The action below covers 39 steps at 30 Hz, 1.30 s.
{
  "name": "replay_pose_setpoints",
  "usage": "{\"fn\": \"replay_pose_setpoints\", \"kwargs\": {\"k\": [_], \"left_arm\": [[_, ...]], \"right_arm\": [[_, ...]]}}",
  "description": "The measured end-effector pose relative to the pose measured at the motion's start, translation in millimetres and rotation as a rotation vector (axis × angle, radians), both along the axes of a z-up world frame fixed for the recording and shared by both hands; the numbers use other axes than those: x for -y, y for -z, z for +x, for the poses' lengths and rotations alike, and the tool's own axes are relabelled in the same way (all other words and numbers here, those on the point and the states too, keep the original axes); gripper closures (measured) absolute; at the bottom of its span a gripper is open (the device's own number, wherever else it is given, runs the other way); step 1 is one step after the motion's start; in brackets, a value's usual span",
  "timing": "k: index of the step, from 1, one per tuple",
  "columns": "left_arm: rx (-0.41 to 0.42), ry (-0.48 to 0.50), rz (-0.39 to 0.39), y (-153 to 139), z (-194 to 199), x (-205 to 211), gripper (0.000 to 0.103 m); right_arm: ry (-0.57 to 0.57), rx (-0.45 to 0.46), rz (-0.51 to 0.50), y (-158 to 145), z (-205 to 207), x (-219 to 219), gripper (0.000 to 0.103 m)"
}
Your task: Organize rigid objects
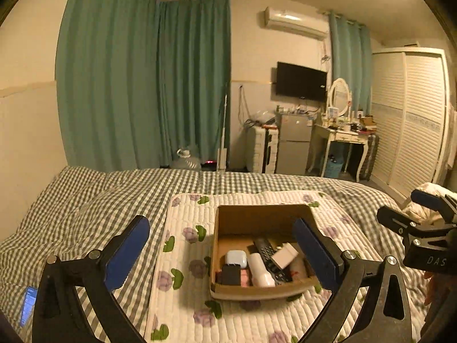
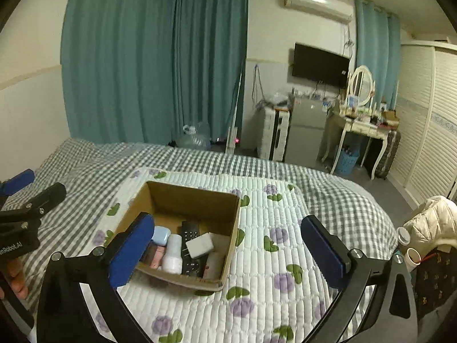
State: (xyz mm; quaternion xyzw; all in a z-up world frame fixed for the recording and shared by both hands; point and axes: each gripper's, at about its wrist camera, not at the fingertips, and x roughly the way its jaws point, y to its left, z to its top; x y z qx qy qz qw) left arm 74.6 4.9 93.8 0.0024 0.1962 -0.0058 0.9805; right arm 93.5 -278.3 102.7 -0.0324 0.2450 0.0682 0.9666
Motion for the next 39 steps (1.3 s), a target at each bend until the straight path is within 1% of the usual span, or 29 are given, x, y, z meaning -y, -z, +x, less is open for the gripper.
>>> {"fn": "replay_pose_setpoints", "kwargs": {"k": [3,5,8,10,12,15,19,21,23,27,33,39], "left_arm": [[0.034,0.04,0.031,0.7,-23.8,11.0,0.0],[0.034,0.053,0.044,4.8,-30.6,14.9,0.0],[0.033,0.064,0.052,13.7,-34.7,18.6,0.0],[0.018,0.067,0.04,23.4,-34.1,19.8,0.0],[0.002,0.075,0.035,33.7,-35.1,20.3,0.0],[-0.016,0.049,0.035,48.2,-32.6,20.0,0.0],[-0.046,0.044,0.019,62.2,-29.3,19.2,0.0],[-0.047,0.043,0.032,66.2,-30.4,20.6,0.0],[-0.047,0.037,0.038,67.9,-29.9,21.2,0.0],[-0.066,0.043,0.001,71.9,-28.6,18.6,0.0],[-0.076,0.057,0.02,75.9,-28.1,22.6,0.0],[-0.093,0.064,0.016,78.1,-25.9,23.5,0.0]], "right_arm": [[0.012,0.041,0.031,-2.9,-28.4,2.9,0.0],[0.033,0.064,0.062,-2.5,-44.3,8.3,0.0],[0.056,0.07,0.081,7.0,-56.9,12.7,0.0],[0.077,0.061,0.081,17.8,-60.1,15.1,0.0],[0.087,0.05,0.07,29.9,-59.5,15.7,0.0],[0.099,0.033,0.04,48.5,-56.1,14.2,0.0],[0.1,0.006,0.057,65.3,-49.9,15.7,0.0],[0.103,-0.004,0.056,70.1,-47.3,16.0,0.0],[0.108,-0.007,0.053,72.8,-46.3,15.8,0.0],[0.101,-0.01,0.046,75.9,-45.8,14.2,0.0],[0.098,-0.018,0.033,79.6,-45.6,12.0,0.0],[0.1,-0.023,0.03,81.6,-45.2,11.6,0.0]]}}
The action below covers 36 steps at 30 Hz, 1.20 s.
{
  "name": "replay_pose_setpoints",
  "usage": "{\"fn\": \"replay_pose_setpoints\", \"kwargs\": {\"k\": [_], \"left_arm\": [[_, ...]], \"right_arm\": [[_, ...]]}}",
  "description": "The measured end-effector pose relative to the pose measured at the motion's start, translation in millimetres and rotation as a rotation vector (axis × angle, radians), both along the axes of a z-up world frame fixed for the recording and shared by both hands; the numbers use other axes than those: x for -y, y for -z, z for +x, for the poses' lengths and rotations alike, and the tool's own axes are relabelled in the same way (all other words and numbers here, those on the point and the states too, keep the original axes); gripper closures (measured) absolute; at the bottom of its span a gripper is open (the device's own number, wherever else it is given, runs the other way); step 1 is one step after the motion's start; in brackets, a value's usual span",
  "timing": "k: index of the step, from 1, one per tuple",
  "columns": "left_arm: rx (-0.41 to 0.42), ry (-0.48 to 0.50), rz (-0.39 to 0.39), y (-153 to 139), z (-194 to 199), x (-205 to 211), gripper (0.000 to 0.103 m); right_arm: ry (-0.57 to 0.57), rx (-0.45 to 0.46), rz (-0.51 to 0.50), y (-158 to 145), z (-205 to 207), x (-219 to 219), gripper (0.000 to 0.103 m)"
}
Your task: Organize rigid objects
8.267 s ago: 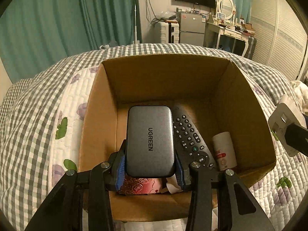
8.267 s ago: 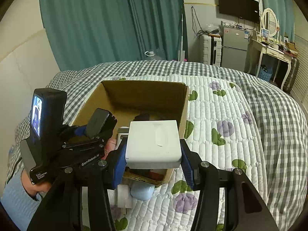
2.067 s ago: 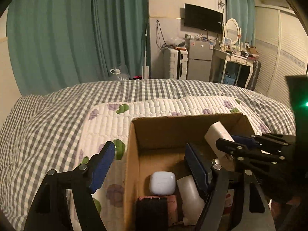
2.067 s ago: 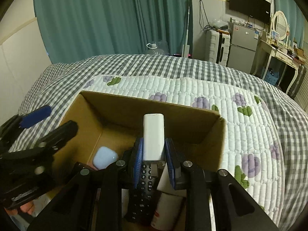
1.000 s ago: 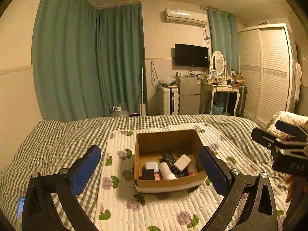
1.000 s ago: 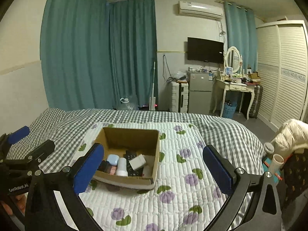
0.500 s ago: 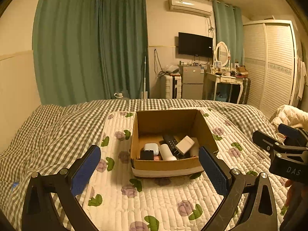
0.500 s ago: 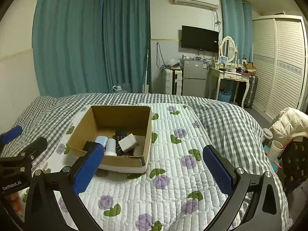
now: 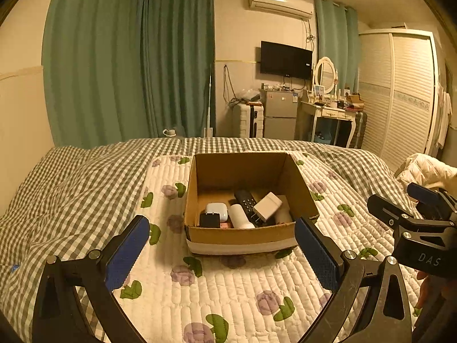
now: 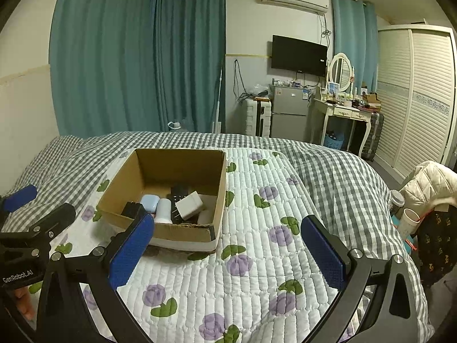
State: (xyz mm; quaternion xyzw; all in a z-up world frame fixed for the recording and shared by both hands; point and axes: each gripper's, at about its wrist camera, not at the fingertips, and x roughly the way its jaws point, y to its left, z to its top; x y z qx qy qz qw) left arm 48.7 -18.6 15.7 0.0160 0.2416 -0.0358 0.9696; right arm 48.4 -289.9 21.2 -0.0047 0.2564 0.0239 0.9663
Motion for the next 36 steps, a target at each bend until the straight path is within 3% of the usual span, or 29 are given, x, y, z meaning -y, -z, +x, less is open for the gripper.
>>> {"fn": "replay_pose_setpoints", "kwargs": {"k": [36], "left_arm": [[0.012,-0.01,0.004,0.6,-1.9,-2.9,0.0]], "right_arm": [[0.004,-0.024,-0.006,8.2,1.1,-2.0,0.0]]}}
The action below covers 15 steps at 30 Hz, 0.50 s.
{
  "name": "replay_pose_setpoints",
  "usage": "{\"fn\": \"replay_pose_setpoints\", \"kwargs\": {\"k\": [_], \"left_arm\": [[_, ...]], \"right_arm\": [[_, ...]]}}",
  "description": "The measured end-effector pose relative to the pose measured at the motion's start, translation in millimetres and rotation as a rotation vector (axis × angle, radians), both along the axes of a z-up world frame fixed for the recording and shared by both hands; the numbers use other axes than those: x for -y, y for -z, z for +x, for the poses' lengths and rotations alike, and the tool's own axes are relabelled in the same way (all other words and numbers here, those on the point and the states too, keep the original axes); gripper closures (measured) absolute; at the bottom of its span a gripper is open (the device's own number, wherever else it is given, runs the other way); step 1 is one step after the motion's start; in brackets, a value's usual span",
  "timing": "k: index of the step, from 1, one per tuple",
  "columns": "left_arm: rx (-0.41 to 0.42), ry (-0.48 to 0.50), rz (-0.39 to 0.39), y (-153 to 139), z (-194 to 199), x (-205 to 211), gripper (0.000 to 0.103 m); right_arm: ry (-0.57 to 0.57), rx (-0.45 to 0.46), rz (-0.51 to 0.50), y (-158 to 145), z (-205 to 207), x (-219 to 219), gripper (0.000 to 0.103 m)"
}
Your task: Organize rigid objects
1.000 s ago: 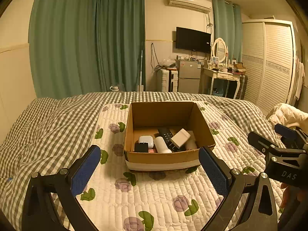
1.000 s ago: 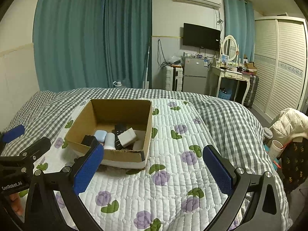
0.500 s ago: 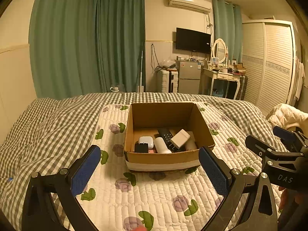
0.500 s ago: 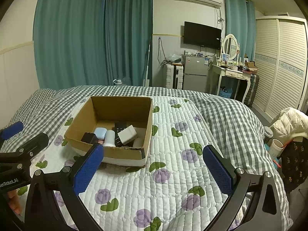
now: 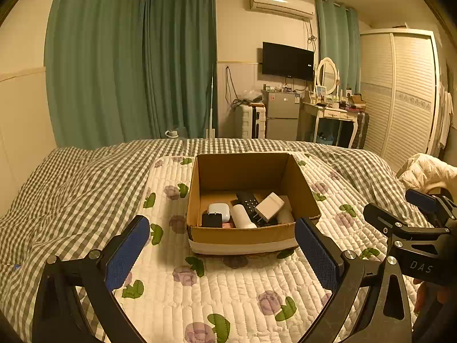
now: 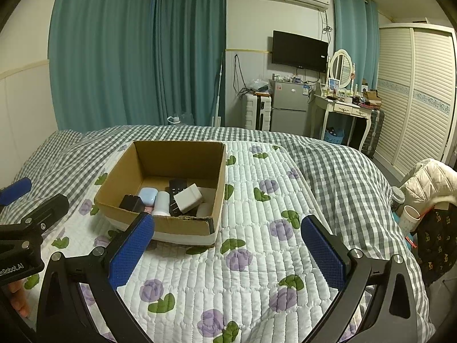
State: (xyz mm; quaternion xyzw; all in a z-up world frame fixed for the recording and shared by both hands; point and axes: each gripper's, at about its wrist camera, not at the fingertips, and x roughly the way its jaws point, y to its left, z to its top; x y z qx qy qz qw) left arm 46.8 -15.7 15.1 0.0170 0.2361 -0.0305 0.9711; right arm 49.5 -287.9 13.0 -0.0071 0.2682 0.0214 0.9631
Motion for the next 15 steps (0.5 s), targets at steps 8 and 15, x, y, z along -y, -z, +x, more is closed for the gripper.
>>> {"fn": "replay_pose_setpoints", "kwargs": {"k": [8,15], "left_arm": [[-0.006,-0.005,-0.002,3.0,0.9,-2.4,0.0],[-0.007,-0.006,-0.003,4.1,1.1,-3.6,0.0]], "right_arm": [[-0.002,-0.006,-0.003,1.9,1.8,-1.7,0.0],[-0.003,-0.005,-0.005,2.9,2.3,-2.4,0.0]]}}
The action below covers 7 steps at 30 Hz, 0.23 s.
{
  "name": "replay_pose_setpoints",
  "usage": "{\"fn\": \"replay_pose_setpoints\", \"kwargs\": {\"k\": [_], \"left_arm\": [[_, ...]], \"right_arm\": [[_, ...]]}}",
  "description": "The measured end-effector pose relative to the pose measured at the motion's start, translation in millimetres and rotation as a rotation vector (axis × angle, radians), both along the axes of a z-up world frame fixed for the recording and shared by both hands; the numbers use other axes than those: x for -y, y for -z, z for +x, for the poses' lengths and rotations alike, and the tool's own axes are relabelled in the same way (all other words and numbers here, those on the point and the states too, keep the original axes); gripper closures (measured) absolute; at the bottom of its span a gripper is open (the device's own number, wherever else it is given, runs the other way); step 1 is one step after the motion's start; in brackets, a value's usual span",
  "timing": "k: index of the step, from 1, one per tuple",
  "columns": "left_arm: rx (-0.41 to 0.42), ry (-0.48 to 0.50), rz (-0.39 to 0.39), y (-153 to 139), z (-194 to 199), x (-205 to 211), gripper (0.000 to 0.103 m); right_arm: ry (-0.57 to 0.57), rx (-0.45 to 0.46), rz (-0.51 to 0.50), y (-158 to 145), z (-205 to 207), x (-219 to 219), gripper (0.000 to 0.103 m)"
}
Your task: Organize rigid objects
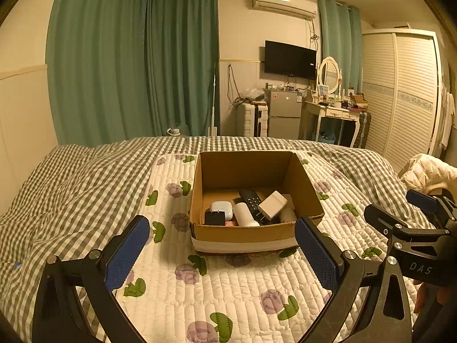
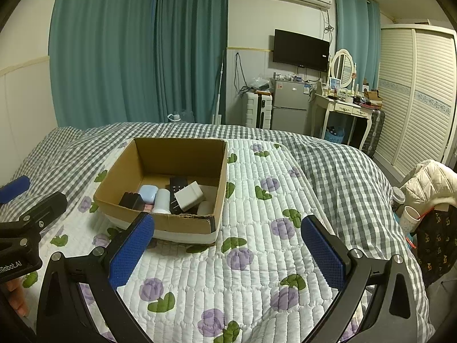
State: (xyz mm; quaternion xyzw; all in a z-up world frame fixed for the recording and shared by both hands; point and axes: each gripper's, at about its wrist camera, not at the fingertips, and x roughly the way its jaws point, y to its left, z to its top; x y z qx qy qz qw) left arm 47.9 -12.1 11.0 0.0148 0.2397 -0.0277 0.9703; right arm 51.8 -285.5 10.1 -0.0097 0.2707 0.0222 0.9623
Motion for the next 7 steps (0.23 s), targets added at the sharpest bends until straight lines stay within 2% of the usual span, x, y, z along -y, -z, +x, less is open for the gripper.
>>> {"fn": "replay_pose_setpoints", "kwargs": {"k": [7], "left_arm": [[-0.011,-0.009,-0.007,2.7,0.0,-3.3,0.0]], "right_arm": [[-0.002,-0.003,-0.001,1.8,1.8,-0.2,0.0]]}}
